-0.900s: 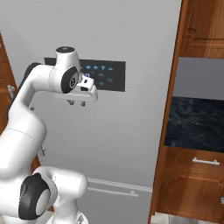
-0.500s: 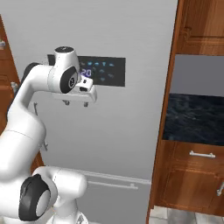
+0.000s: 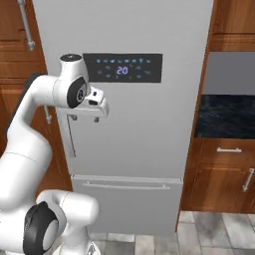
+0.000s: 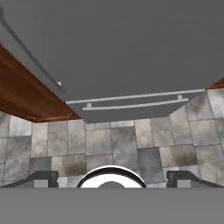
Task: Open the fridge, grab two sodas, and place both sodas inside the bowl with ice on the dining counter.
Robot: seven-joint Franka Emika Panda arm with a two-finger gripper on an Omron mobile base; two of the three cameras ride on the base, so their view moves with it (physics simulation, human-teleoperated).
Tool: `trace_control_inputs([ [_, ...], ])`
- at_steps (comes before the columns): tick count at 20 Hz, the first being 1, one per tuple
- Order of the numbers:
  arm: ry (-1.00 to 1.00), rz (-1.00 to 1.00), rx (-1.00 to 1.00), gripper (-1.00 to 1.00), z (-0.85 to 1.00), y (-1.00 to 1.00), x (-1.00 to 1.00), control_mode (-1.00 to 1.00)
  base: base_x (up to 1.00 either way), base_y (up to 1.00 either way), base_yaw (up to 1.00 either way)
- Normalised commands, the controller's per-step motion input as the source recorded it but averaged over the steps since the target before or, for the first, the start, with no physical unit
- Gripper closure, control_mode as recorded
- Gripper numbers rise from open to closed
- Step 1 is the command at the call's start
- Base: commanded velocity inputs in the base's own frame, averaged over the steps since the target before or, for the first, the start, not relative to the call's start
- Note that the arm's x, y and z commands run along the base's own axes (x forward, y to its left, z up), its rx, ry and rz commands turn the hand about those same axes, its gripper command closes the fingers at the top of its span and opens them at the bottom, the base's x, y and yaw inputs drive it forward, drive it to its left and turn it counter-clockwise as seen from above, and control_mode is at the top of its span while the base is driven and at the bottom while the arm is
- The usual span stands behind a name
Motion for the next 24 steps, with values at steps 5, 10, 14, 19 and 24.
trace_control_inputs([
  [5, 0.00, 0.00, 0.00, -1.00, 0.00, 0.00, 0.00, 1.00, -0.07, 0.86, -0.40],
  [10, 0.00, 0.00, 0.00, -1.00, 0.00, 0.00, 0.00, 1.00, 0.00, 0.67, -0.42],
  [14, 0.00, 0.00, 0.00, -1.00, 0.00, 0.00, 0.00, 1.00, 0.01, 0.67, -0.41],
  [19, 0.00, 0.00, 0.00, -1.00, 0.00, 0.00, 0.00, 1.00, 0.08, 0.75, -0.39],
  [24, 0.00, 0.00, 0.00, -1.00, 0.00, 0.00, 0.00, 1.00, 0.30, 0.57, -0.33],
])
